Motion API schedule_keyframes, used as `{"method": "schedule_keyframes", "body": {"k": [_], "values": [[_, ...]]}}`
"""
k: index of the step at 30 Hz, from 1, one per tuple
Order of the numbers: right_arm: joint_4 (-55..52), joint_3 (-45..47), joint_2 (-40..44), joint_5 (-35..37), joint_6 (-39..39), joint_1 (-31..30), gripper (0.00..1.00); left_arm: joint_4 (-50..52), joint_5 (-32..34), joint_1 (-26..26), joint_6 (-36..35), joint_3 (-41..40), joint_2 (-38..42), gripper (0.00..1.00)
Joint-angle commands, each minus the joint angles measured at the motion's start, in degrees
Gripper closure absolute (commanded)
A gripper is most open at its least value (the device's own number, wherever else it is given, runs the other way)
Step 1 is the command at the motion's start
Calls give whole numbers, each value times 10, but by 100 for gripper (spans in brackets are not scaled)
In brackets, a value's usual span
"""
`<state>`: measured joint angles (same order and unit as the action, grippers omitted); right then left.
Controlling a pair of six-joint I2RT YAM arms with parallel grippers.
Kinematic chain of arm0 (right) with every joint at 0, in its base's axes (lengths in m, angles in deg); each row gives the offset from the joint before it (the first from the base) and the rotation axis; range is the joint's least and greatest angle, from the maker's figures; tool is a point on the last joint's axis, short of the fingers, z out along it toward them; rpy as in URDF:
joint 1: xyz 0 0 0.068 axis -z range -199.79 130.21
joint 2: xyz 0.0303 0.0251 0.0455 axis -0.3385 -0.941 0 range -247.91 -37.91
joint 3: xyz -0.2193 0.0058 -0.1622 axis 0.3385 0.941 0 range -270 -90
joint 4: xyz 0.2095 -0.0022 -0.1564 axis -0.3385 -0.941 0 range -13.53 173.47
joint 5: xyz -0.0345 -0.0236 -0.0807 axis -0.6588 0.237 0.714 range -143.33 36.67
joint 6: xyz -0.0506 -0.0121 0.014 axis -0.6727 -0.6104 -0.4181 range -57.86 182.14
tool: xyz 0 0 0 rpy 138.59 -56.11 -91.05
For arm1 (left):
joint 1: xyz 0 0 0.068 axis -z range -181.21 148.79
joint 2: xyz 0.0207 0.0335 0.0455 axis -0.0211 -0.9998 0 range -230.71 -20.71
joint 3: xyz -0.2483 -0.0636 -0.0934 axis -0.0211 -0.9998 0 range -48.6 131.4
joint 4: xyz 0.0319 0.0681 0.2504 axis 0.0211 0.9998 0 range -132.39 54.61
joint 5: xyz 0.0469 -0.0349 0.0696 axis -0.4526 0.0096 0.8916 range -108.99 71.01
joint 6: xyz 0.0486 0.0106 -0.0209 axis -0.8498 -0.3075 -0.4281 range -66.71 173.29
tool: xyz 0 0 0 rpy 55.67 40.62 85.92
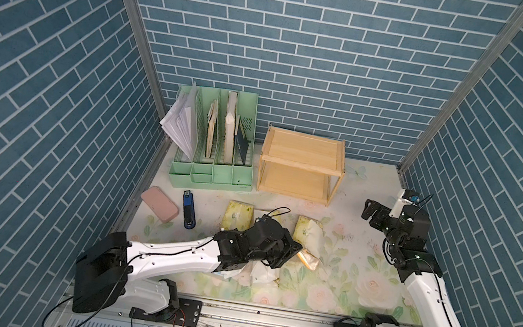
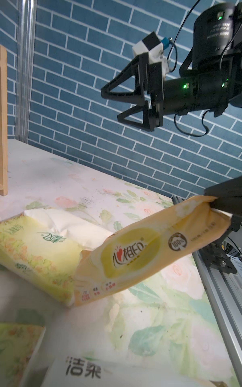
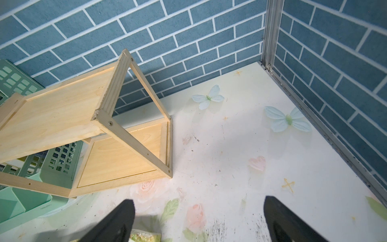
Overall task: Remove the tissue boxes from the shelf
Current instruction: Place the box of tissues at the center of the board.
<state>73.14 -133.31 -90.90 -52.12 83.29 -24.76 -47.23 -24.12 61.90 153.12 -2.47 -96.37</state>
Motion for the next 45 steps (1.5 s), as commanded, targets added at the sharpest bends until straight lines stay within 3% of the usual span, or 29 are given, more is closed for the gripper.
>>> {"method": "schedule_keyframes", "body": {"k": [1,6,14,19,26,33,45], "values": [[15,8,-8,-6,-3,1,1,-40,12,-2,-4,1,-15,100],[11,9,-16,-8,-13,2,1,-91,3,-11,-11,3,-43,100],[13,9,-21,-13,-10,2,1,-84,6,-37,-49,34,-57,100],[10,11,-17,-8,-10,2,1,-48,-38,-27,-59,52,-65,100],[12,16,-7,-16,-1,2,1,21,-53,-17,-47,-18,-5,100],[8,16,5,-18,4,1,1,44,-107,-2,-49,-33,-42,100],[-8,1,17,-20,-12,1,1,67,-46,20,-55,-17,-75,100]]}}
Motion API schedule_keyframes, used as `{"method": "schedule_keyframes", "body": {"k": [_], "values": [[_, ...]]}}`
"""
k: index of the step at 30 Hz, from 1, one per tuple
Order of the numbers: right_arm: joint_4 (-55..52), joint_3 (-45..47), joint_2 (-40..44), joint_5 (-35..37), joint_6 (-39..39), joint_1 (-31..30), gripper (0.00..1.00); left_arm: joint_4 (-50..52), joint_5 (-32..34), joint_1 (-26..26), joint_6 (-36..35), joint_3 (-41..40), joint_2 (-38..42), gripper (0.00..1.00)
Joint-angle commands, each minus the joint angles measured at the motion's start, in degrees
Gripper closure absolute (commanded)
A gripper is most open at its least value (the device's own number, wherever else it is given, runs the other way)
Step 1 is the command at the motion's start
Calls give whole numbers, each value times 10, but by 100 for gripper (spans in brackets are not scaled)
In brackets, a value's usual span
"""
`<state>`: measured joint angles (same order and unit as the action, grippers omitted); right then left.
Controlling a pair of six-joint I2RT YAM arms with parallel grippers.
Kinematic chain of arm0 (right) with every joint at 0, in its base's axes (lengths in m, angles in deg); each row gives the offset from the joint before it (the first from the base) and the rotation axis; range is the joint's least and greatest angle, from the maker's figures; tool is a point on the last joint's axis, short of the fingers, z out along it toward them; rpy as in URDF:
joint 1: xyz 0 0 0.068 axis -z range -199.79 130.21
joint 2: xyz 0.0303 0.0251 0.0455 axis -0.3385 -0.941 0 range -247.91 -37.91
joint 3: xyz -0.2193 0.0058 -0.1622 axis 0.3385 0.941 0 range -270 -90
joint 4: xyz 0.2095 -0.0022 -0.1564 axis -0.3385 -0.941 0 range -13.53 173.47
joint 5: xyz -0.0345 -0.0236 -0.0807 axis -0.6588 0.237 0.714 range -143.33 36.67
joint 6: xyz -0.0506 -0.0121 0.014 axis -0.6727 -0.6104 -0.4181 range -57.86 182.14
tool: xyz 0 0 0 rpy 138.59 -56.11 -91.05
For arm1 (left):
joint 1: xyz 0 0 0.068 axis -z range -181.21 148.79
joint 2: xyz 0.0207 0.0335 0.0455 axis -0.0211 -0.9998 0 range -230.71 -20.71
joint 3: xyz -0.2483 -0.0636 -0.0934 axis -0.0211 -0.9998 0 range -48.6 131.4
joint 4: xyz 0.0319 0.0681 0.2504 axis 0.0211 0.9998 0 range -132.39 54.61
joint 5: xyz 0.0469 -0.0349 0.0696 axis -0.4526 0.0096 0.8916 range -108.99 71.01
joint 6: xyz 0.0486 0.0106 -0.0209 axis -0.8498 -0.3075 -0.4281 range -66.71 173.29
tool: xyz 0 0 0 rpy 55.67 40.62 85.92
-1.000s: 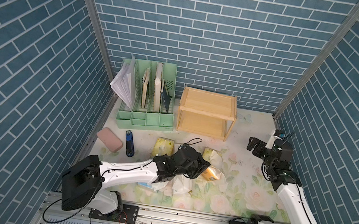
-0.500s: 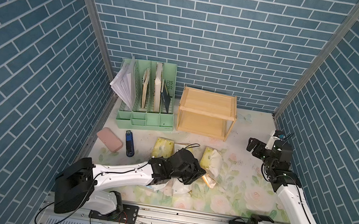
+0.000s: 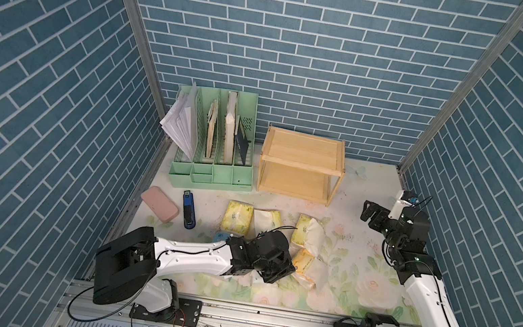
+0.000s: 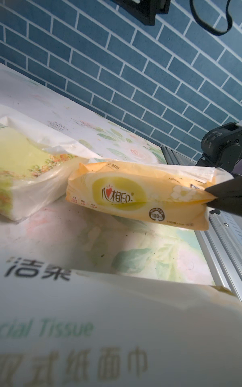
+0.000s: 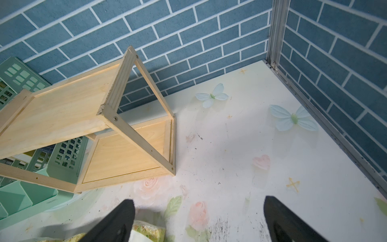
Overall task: Remove the tissue boxes from the shelf
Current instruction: Place the box of tissues at the center of the board, then adjust the box of tissues at the center of the board.
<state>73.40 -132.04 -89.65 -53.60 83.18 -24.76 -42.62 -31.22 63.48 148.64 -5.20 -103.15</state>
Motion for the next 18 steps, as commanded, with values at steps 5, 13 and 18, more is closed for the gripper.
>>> {"method": "schedule_keyframes", "body": {"k": [5,13,18], "values": [[-69,-9,10,-94,-26,1,0,63,76,4,-53,40,6,51],[-146,70,126,-244,59,-1,1,136,117,4,-134,67,53,33],[-194,145,202,-292,118,-8,1,196,153,1,-229,99,71,25]]}}
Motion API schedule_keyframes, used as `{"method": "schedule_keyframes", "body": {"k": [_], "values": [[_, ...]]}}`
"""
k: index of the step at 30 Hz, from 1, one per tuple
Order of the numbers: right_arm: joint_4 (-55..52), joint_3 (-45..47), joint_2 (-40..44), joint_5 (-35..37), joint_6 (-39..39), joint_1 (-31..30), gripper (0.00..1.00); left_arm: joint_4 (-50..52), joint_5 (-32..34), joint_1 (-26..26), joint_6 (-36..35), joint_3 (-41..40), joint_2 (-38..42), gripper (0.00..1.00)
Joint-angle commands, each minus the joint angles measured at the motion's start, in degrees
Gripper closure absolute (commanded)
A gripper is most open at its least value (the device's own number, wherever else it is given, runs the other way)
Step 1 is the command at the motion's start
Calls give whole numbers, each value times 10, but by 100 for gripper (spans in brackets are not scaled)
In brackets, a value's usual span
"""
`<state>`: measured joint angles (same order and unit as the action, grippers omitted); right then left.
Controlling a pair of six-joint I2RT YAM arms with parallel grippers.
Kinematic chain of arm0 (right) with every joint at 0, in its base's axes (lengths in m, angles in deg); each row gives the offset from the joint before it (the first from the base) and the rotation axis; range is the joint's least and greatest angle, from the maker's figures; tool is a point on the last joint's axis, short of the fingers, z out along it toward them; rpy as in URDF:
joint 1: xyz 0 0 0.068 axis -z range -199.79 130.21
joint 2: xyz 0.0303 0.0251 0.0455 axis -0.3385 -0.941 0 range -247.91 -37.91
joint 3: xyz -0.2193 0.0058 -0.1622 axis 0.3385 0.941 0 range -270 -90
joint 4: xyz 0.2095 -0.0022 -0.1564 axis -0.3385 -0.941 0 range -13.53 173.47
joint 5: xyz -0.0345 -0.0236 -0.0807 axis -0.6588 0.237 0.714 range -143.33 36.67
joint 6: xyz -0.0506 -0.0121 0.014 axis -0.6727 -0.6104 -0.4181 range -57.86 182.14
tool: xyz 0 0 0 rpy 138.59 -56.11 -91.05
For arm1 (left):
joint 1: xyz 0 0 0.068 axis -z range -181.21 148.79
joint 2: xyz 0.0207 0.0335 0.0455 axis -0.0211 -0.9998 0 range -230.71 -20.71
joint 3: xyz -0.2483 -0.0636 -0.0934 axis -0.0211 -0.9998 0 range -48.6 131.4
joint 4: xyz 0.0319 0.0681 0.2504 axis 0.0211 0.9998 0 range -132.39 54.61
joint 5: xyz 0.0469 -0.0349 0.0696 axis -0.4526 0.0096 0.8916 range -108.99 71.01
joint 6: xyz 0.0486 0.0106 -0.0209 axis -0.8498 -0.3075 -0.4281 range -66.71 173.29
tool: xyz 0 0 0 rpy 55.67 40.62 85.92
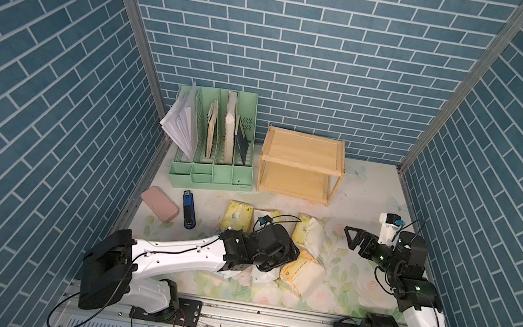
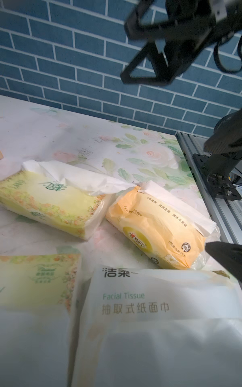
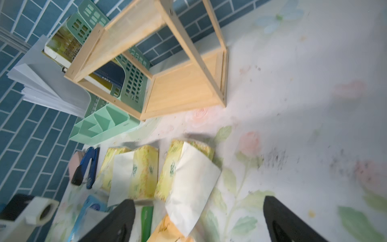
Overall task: Remove the tissue boxes from the shelf
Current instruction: Adjust the box of tissues at the center of the board.
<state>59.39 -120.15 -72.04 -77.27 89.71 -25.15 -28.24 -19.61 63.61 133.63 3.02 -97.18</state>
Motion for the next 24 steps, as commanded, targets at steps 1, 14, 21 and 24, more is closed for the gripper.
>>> {"method": "schedule_keyframes", "body": {"k": [1,14,21,24], "values": [[-58,42,41,-62,62,-6,1,38,31,-6,-103,18,10,26],[-129,159,130,-116,138,-27,25,33,-18,-69,-293,104,-151,48],[-105,174,112,-112,169,-78,28,-5,-106,-89,-316,91,-194,43],[-64,185,101,-107,198,-110,29,-6,-133,-89,-325,98,-212,43]]}}
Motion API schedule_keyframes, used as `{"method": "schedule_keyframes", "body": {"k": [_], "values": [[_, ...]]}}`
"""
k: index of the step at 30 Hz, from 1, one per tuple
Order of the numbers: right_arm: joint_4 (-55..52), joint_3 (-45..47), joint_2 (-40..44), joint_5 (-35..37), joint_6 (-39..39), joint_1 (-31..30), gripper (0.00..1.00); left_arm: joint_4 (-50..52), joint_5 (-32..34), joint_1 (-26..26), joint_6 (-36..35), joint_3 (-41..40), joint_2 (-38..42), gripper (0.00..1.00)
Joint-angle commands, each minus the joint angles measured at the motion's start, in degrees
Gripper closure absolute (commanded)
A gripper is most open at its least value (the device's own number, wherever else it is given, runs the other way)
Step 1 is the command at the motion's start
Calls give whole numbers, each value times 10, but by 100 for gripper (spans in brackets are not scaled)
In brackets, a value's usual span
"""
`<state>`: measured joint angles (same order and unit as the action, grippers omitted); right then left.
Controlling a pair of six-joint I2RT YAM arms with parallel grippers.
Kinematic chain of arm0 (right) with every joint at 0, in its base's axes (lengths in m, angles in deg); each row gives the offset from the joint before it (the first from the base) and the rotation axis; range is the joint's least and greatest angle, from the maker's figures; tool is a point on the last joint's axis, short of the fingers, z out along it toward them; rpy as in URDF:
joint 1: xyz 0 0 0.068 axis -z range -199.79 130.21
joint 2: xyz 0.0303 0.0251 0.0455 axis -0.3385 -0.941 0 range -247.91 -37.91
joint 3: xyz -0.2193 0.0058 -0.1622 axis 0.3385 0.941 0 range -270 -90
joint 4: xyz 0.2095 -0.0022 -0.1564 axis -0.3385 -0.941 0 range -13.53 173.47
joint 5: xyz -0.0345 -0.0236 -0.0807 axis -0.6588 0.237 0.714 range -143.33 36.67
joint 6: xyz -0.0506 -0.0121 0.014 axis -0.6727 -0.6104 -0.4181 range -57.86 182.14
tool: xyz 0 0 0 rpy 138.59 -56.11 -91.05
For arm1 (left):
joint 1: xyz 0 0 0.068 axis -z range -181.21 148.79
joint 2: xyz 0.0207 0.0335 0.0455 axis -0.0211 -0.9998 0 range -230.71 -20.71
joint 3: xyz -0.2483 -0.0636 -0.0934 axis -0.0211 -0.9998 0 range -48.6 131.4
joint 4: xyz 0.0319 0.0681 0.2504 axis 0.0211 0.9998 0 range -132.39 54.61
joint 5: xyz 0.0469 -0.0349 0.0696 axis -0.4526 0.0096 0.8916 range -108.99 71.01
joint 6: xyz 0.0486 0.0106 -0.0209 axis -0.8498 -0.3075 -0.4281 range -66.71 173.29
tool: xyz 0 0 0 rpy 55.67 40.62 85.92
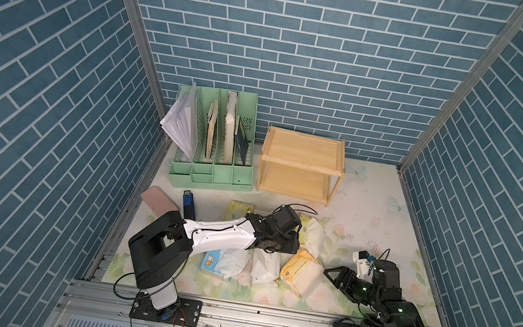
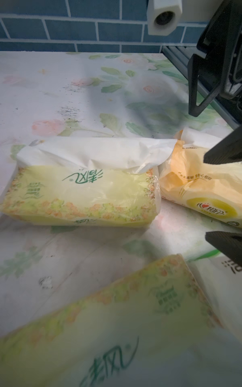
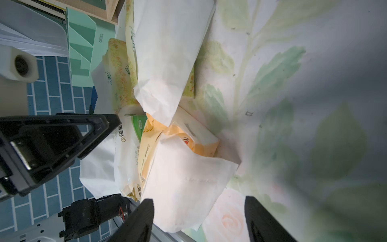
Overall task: Remove the tissue boxes from the shelf
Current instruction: Adjust the box of tissues at the center of the board.
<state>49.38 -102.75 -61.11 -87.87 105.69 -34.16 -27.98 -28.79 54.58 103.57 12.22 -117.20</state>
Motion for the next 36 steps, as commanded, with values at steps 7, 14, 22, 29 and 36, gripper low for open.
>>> {"method": "schedule_keyframes", "body": {"k": [7,14,22,29,36], "values": [[136,20,-62,44,94,-109,33,-5,-79,-1,-33,13,-48,40],[216,24,-120,70,116,-149,40,-7,-112,0,-33,8,-54,39],[237,-18,-187,99,79,-154,40,3,-137,5,-26,-2,-31,37],[271,-42,-247,97,51,-154,39,-10,-168,11,-5,-17,-14,35],[334,-55,-306,79,44,-154,39,-18,-177,17,3,-17,-20,34]]}}
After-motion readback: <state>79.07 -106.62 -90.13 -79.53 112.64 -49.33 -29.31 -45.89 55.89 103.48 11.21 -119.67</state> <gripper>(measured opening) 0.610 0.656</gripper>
